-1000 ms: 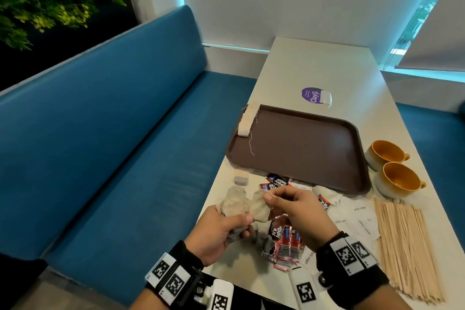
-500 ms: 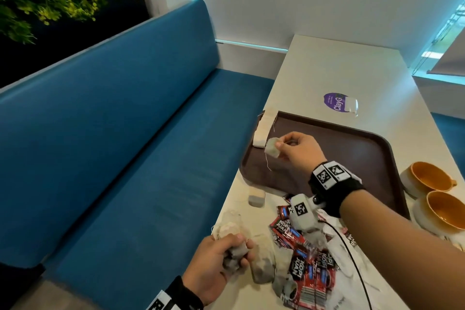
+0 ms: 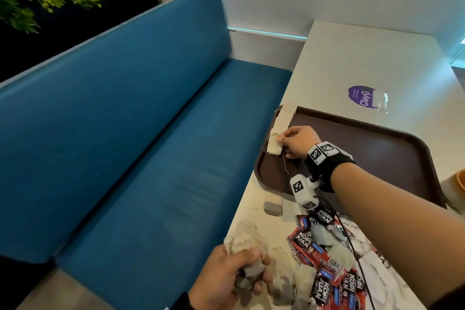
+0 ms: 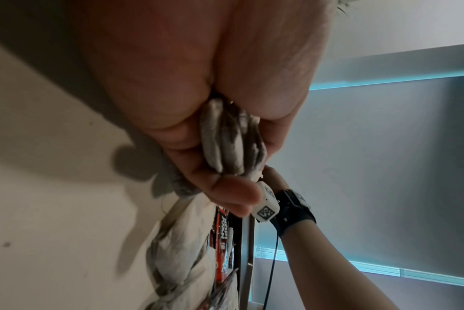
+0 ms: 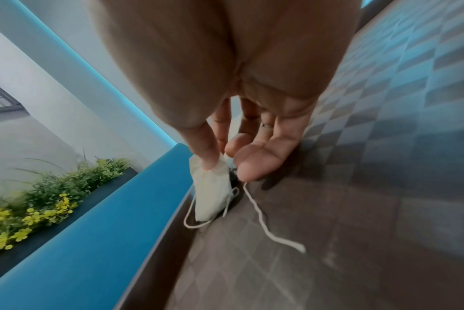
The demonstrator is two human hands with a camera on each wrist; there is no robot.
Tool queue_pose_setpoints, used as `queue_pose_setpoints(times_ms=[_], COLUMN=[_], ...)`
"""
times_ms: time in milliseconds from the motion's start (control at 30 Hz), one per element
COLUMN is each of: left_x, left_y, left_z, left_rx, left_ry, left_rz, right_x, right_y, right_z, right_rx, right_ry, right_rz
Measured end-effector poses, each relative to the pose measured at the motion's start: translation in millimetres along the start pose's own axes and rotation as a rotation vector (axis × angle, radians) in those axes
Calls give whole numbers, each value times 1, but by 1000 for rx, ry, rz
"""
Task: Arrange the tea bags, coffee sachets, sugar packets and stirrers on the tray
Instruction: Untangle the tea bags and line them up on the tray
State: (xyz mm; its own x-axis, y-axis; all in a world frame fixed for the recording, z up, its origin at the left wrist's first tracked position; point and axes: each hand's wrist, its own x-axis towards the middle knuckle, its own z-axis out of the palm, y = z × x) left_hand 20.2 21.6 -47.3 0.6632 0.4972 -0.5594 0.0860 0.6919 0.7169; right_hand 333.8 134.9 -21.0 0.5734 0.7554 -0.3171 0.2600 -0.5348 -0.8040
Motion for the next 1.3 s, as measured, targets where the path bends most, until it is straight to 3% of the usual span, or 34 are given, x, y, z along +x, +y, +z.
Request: queue_pose_setpoints(times_ms=[167,433,633,867,1133,1300], left_x=[2,2,1,-6,-23,-38], left_y=[0,-3,-5,-1,-12,-11], left_z=[-2,-1,-3,-4,11,29], left_rx=[12,-25,-140,-257,-121,-40], left_ry=[-14,-2,-39,-80,-65,-107], left_rz=[-1,8,-8,-44,93,116], right_x=[3,5,-11,-94,-224,-274], right_y=[1,8,2,-5,25,55], right_z=[1,5,-2,-25,-11,-2], right_rx=[13,-332,-162,15,176,281], right_ry=[72,-50,-41,-26,-200,-206], right_rz=[-14,-147,-96,-171,-142,-128])
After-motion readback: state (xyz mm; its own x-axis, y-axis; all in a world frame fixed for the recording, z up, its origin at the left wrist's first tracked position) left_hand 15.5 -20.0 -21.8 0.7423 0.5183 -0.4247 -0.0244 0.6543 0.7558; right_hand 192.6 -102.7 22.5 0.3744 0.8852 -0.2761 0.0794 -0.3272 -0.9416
